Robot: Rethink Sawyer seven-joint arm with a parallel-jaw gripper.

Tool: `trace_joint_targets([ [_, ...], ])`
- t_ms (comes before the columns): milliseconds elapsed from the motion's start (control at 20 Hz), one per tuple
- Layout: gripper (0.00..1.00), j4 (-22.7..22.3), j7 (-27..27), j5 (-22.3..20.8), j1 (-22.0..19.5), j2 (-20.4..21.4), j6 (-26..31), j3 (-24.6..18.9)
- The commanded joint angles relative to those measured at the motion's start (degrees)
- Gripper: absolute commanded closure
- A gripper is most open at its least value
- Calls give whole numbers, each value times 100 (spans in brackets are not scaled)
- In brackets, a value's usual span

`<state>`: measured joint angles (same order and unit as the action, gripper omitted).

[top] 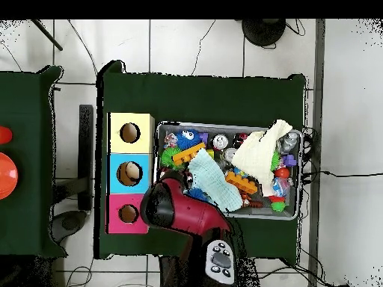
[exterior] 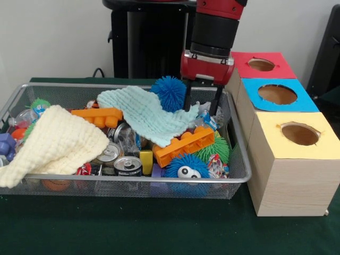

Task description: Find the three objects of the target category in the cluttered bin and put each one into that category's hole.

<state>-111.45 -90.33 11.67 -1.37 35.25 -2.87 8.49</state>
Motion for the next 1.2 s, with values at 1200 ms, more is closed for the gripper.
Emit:
trace_joint_targets([
  [1200,0,-53,-1179,-102,136,-349,-554,-377],
])
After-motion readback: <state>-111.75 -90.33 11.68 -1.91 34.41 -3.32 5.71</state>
